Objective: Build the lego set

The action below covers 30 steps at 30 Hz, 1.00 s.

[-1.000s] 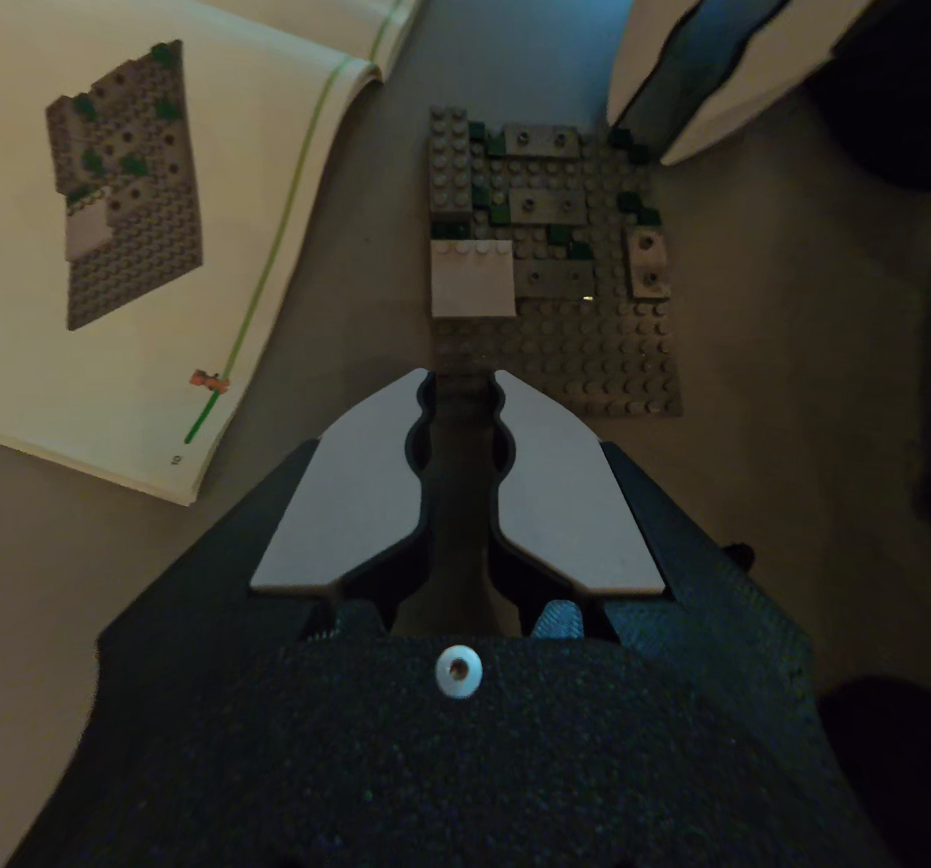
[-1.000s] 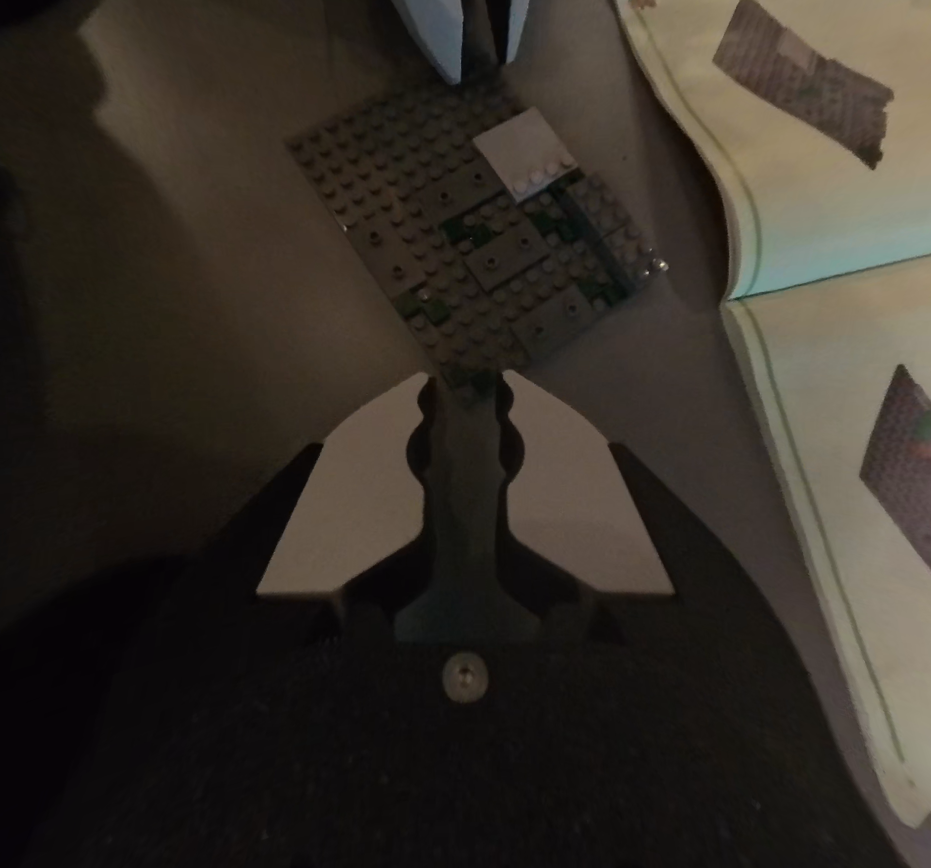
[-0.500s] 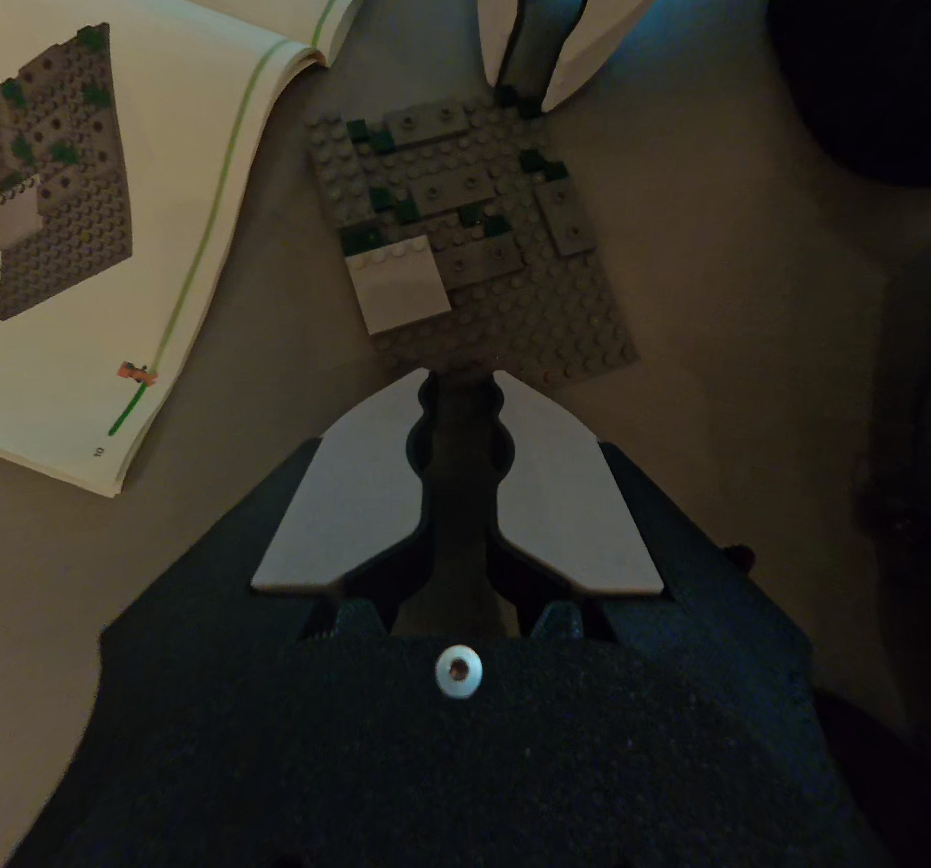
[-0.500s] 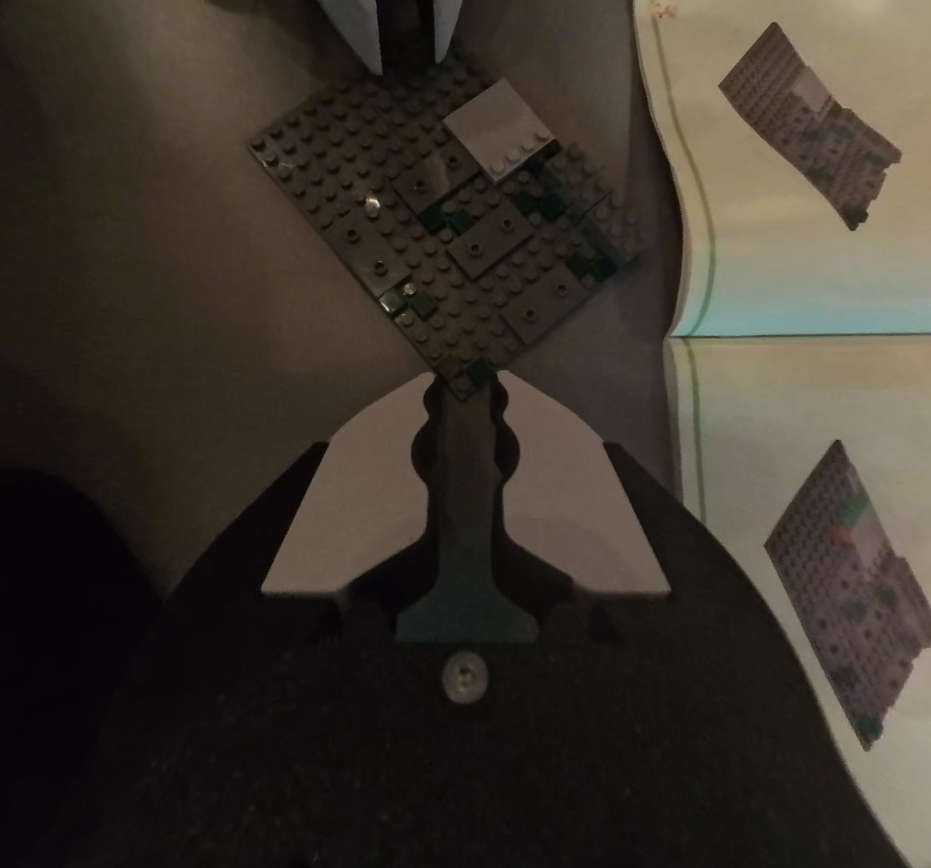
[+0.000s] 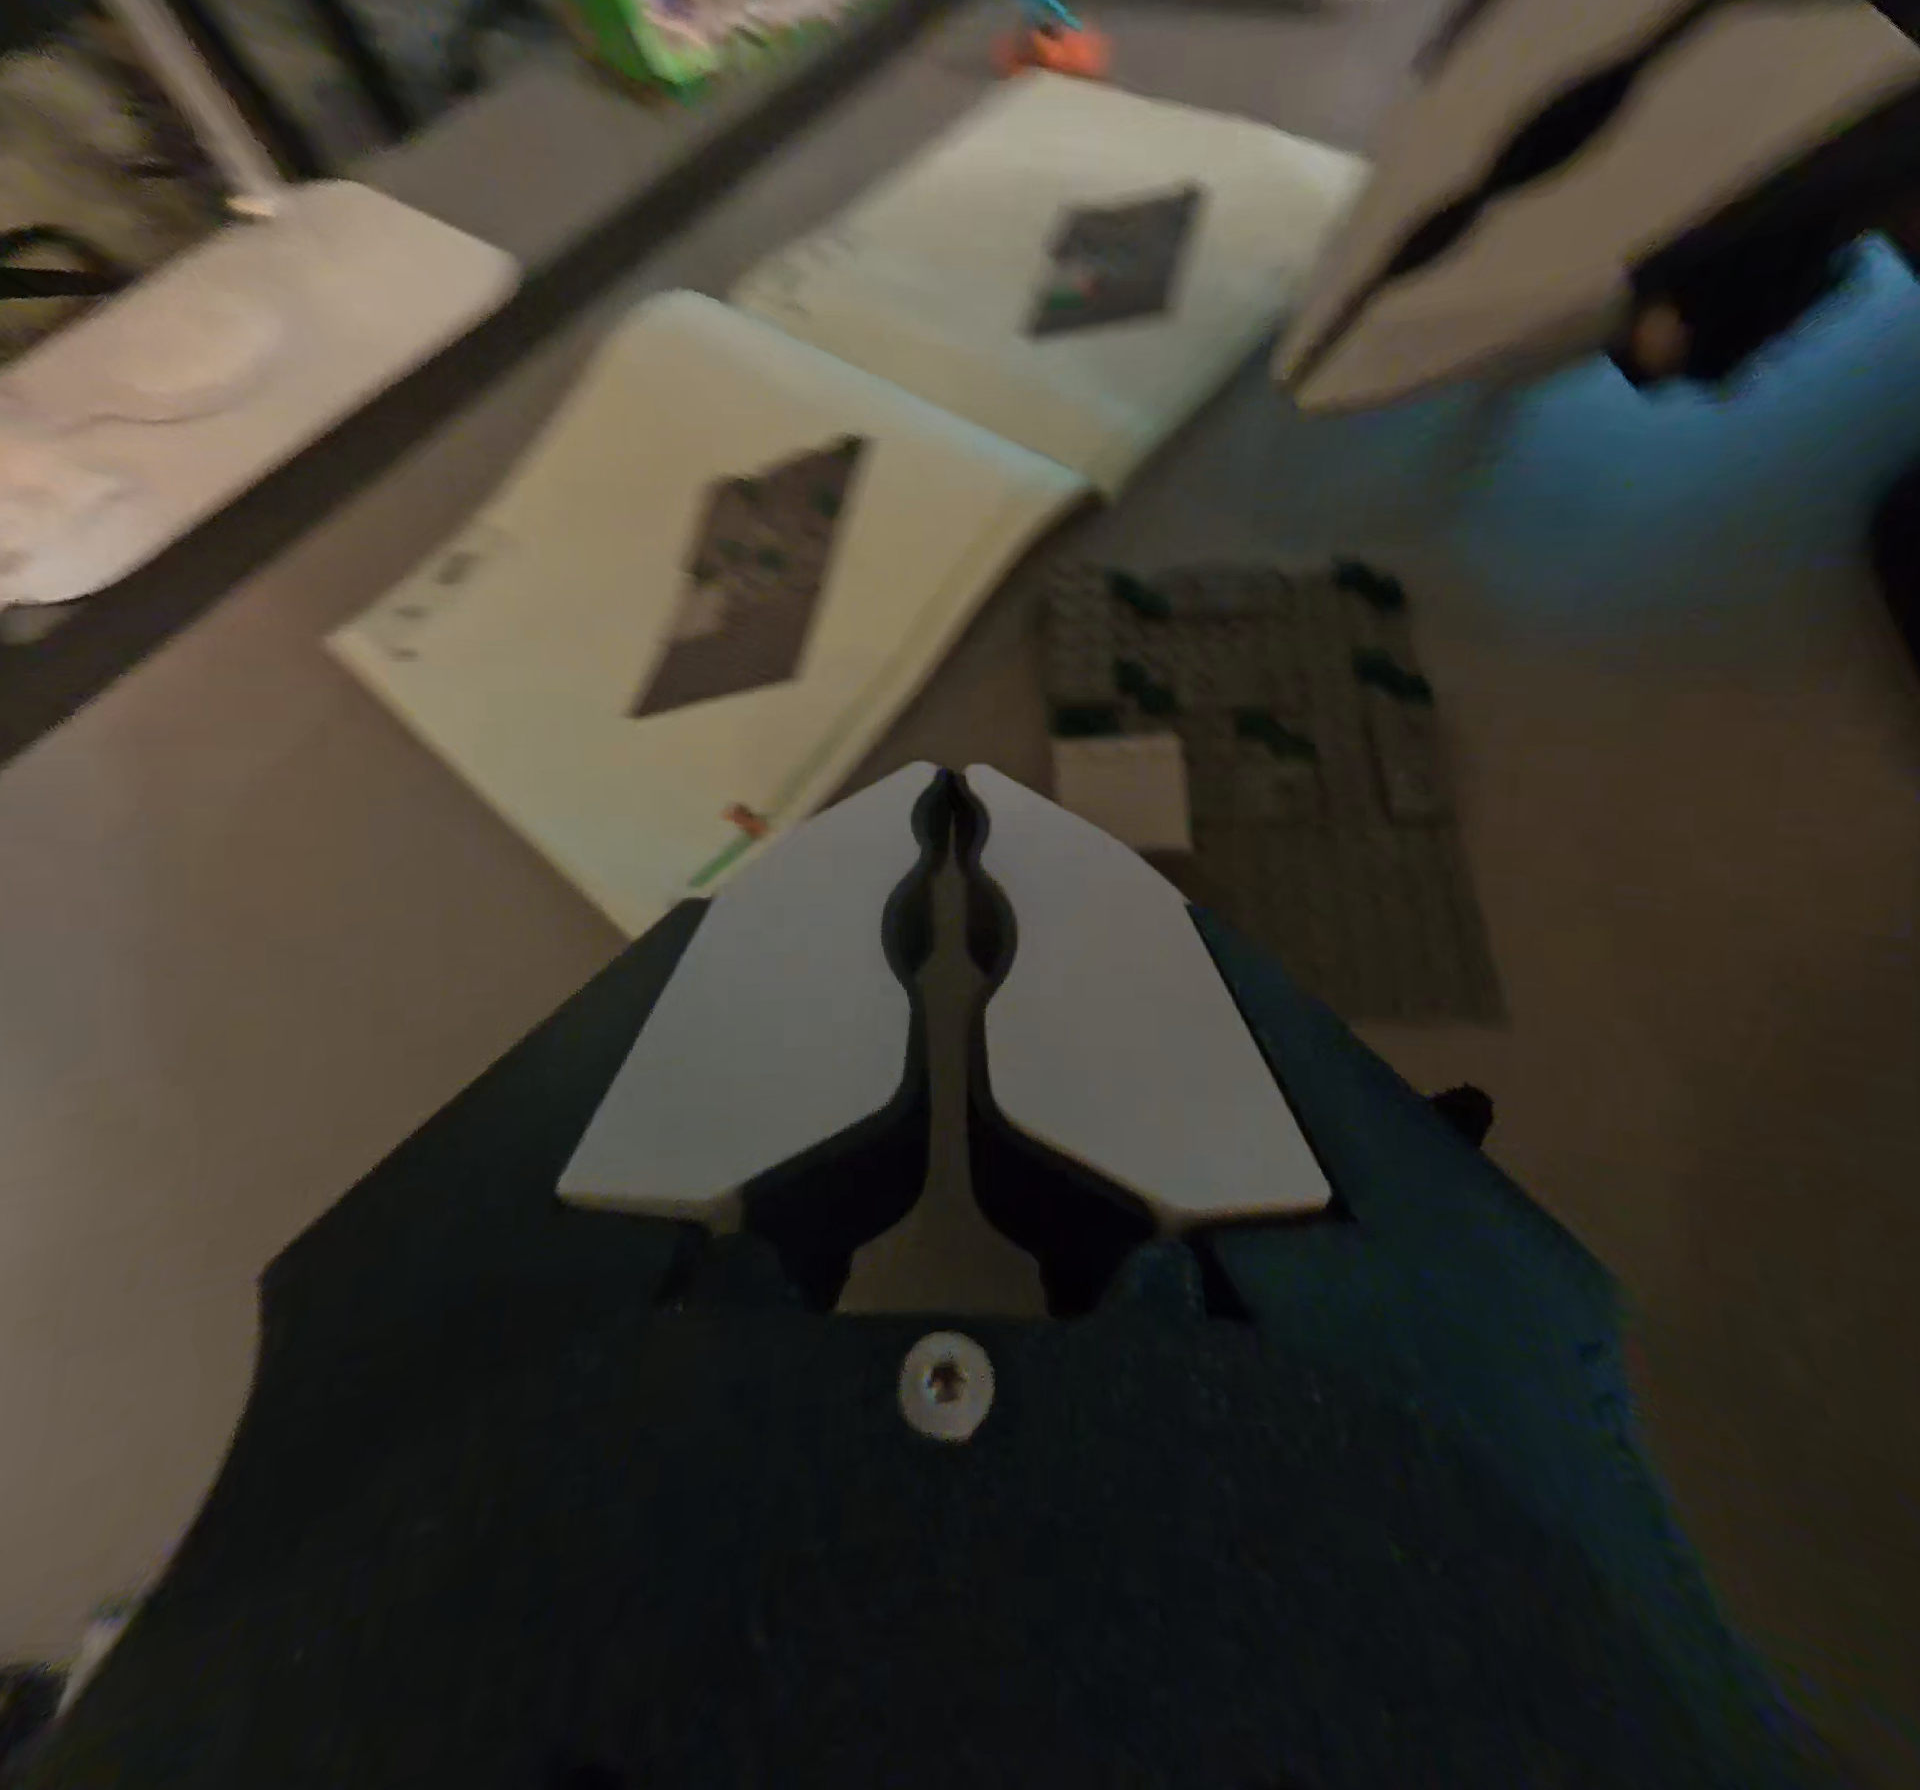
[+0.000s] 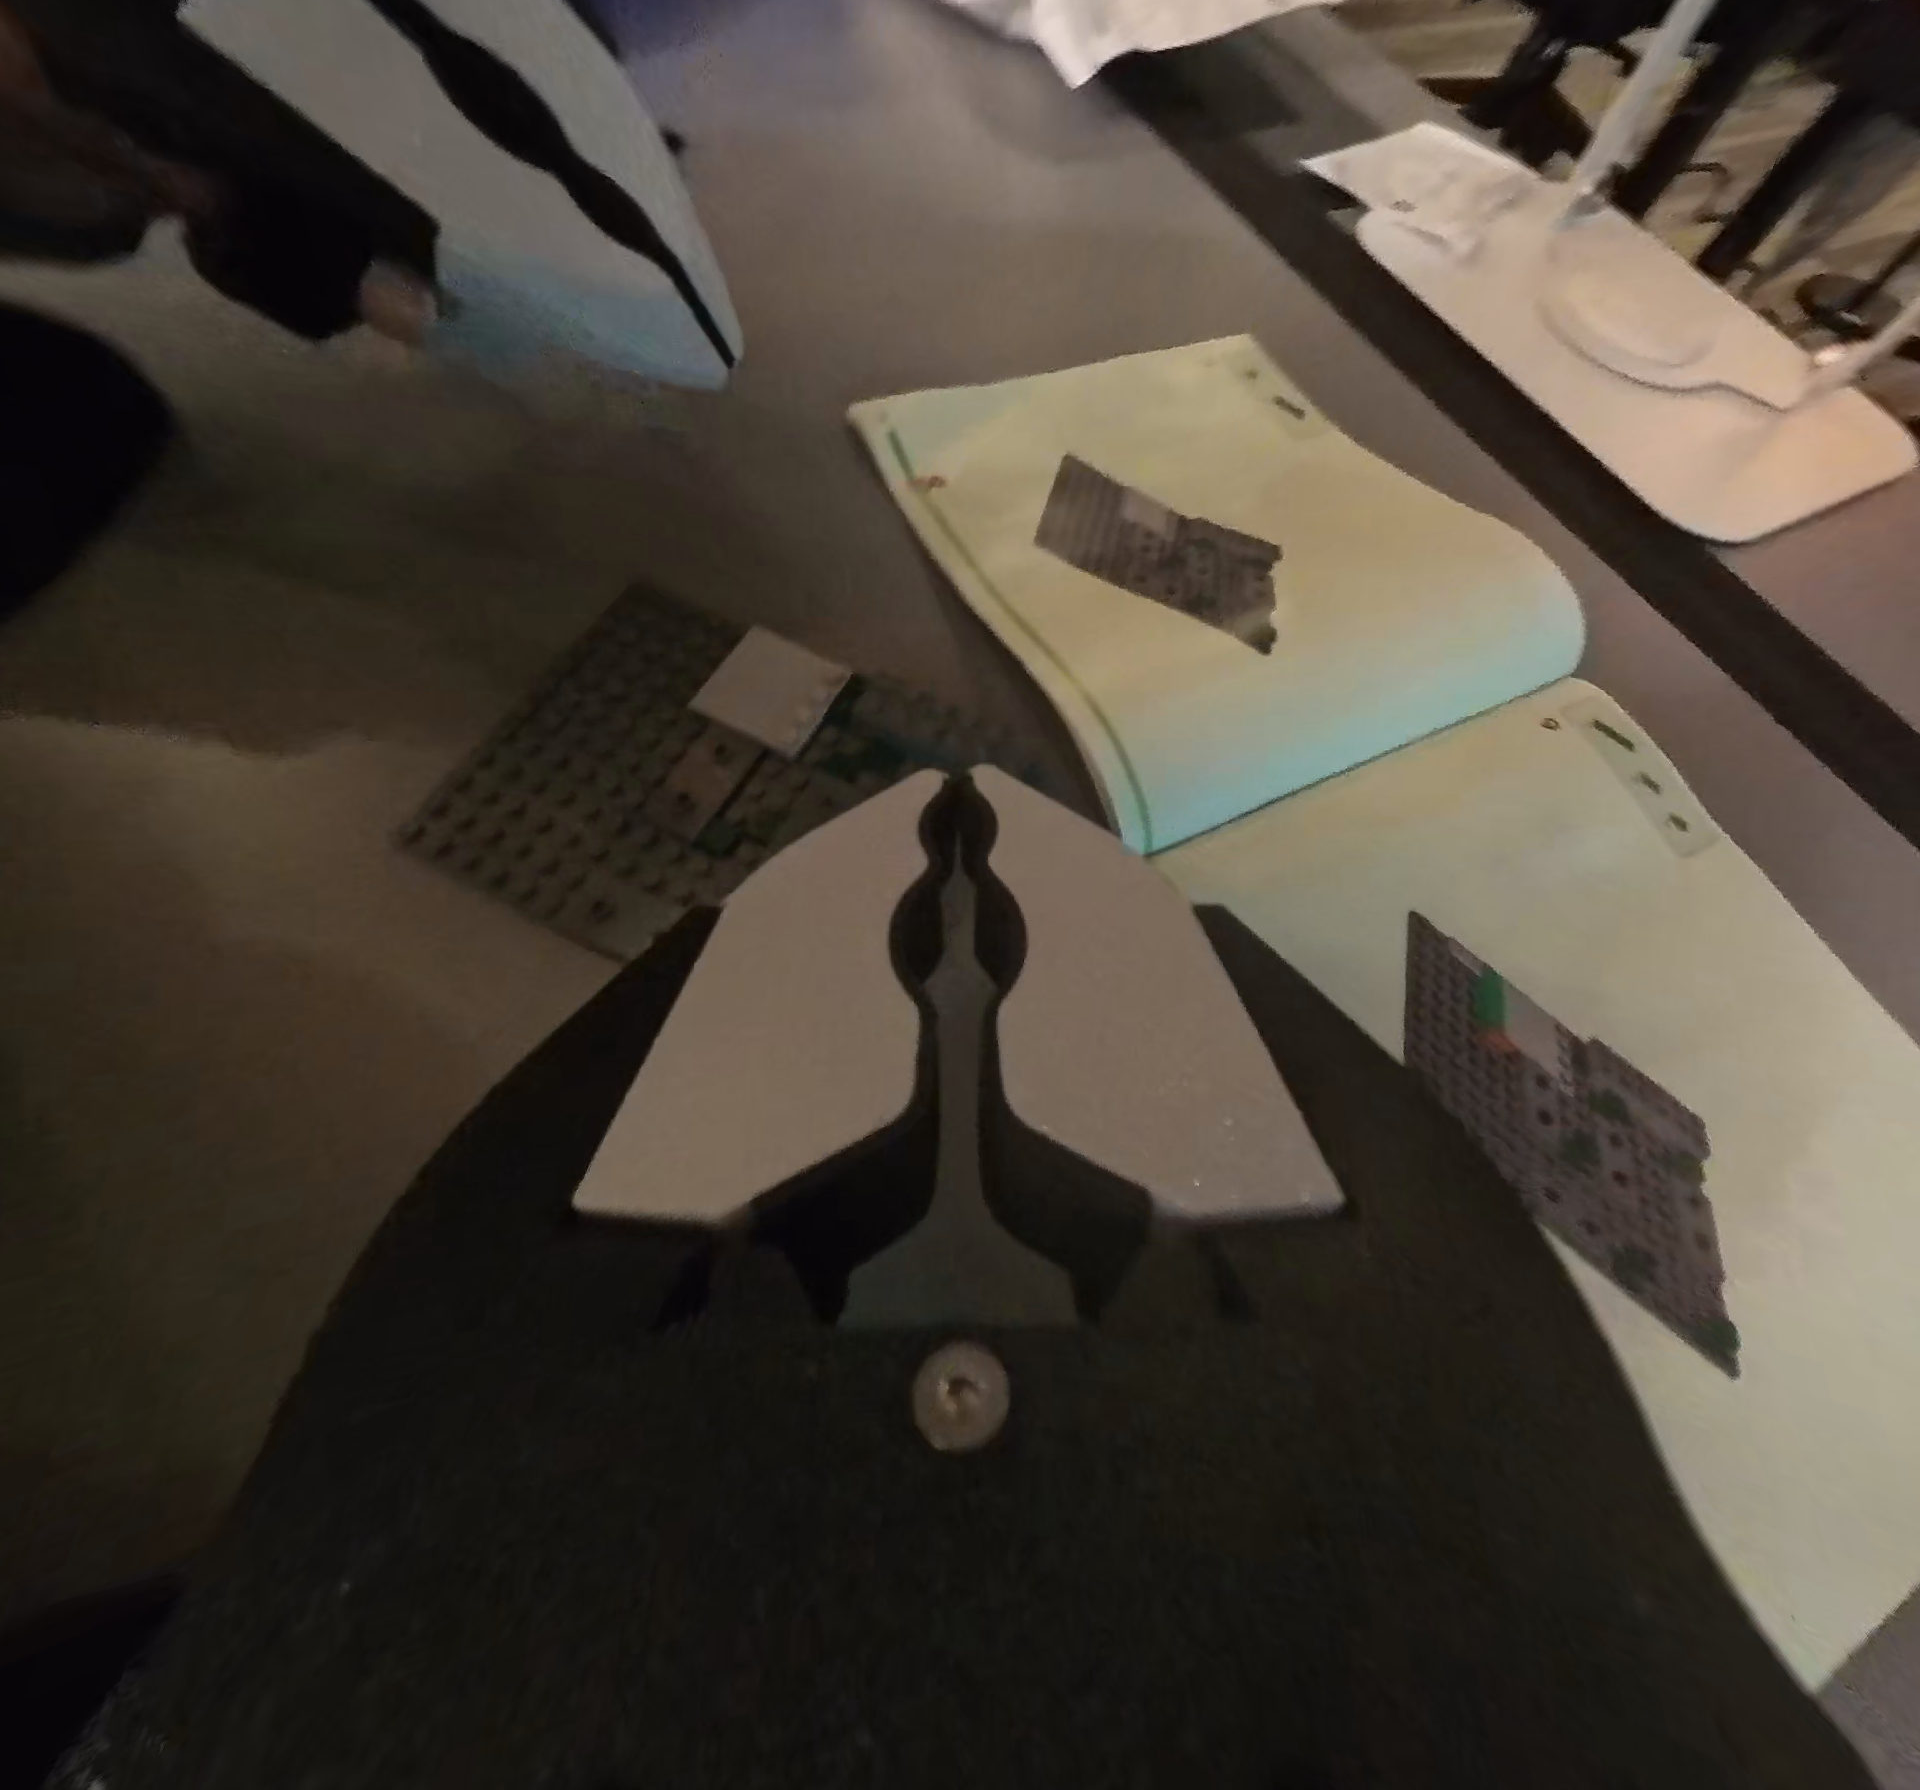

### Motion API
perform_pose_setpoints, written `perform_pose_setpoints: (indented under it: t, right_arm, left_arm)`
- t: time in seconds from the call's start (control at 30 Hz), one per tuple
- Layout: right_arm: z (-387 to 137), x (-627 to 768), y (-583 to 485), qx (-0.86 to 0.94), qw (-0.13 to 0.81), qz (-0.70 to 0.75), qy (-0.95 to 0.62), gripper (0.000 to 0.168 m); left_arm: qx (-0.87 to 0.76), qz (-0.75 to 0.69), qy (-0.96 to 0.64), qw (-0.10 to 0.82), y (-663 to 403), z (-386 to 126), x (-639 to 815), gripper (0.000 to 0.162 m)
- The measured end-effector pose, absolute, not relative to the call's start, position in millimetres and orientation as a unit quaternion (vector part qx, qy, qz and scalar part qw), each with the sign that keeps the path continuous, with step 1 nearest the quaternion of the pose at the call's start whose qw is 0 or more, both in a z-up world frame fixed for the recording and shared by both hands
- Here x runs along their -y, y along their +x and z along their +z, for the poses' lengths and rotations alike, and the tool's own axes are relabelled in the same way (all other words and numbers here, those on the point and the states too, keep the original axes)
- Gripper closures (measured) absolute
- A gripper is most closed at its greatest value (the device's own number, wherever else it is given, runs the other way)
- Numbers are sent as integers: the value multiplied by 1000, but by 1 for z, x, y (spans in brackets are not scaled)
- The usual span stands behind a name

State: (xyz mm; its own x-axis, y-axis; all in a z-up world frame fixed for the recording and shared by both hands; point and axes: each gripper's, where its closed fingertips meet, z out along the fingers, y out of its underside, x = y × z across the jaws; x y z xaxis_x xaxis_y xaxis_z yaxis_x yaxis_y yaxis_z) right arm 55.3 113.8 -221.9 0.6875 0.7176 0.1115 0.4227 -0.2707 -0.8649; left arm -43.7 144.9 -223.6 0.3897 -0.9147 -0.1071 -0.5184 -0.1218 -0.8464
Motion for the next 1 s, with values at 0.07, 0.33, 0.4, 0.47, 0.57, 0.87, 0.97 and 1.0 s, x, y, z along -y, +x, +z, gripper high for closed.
perform_pose_setpoints:
  t: [0.07, 0.33, 0.4, 0.47, 0.57, 0.87, 0.97, 1.0]
  right_arm:
    - [-217, -117, 55, 345, 490, 139, -788, 168]
    - [-201, -120, 51, 330, 517, 133, -779, 168]
    - [-200, -119, 51, 335, 529, 145, -766, 168]
    - [-202, -119, 56, 334, 532, 145, -765, 168]
    - [-203, -124, 69, 319, 541, 144, -765, 168]
    - [-207, -128, 92, 273, 542, 162, -778, 168]
    - [-209, -129, 94, 272, 543, 158, -779, 168]
    - [-211, -130, 95, 272, 541, 158, -780, 168]
  left_arm:
    - [-473, -222, -725, 449, -44, -216, -153, 162]
    - [-402, -196, -759, 472, -34, -210, -206, 162]
    - [-391, -197, -774, 457, -33, -222, -217, 162]
    - [-379, -199, -787, 443, -34, -235, -223, 162]
    - [-375, -190, -800, 428, -37, -251, -227, 162]
    - [-372, -173, -811, 416, -45, -264, -227, 162]
    - [-377, -185, -793, 442, -47, -248, -224, 162]
    - [-385, -197, -778, 455, -45, -239, -221, 162]
